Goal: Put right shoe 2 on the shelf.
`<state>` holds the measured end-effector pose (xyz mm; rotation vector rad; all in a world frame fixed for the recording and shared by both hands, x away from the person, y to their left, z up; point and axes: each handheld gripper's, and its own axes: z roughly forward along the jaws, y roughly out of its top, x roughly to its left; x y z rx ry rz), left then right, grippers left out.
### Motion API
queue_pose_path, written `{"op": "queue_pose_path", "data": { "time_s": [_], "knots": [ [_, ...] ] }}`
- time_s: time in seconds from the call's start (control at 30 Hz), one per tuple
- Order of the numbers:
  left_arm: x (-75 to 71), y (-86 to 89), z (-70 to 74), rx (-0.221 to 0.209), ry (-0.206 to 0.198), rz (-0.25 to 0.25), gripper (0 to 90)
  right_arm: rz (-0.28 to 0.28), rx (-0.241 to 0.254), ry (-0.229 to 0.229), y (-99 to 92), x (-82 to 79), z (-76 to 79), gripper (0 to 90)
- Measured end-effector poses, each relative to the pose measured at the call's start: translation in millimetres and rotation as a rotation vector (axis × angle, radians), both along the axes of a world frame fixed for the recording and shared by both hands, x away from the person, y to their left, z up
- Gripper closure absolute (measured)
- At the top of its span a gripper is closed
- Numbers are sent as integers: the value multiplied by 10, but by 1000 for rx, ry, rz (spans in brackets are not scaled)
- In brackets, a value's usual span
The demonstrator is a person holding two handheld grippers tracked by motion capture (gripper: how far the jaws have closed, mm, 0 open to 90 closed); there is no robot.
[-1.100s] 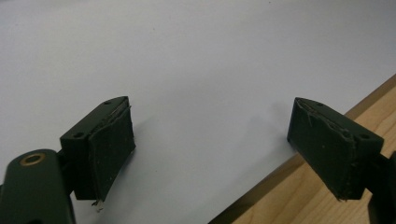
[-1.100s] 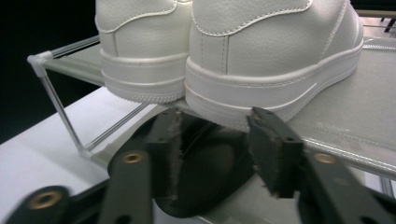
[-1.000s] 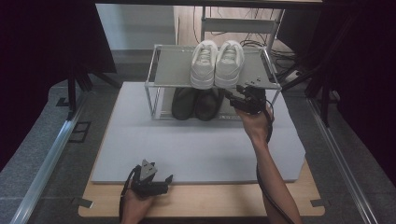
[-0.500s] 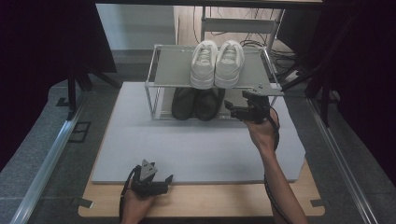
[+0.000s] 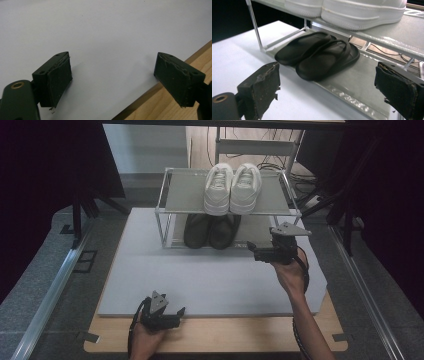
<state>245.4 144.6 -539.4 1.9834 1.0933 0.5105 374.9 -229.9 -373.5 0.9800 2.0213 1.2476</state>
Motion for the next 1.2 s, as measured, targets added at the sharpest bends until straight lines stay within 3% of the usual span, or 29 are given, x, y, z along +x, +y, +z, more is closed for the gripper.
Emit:
{"op": "queue_pose_path", "data": {
  "time_s": [0.3,0.57,0.83,1.2],
  "knots": [
    [2,1,-1,0,-2,-2,143,9,-39,19,-179,-159,-123,9],
    [-1,-2,0,-1,1,1,143,1,-21,61,-405,-336,-286,0],
    [1,-1,0,1,0,0,143,-22,-12,109,-616,-503,-494,0],
    [-1,-4,0,0,1,3,143,-41,-22,139,-815,-713,-851,0]
  ]
}}
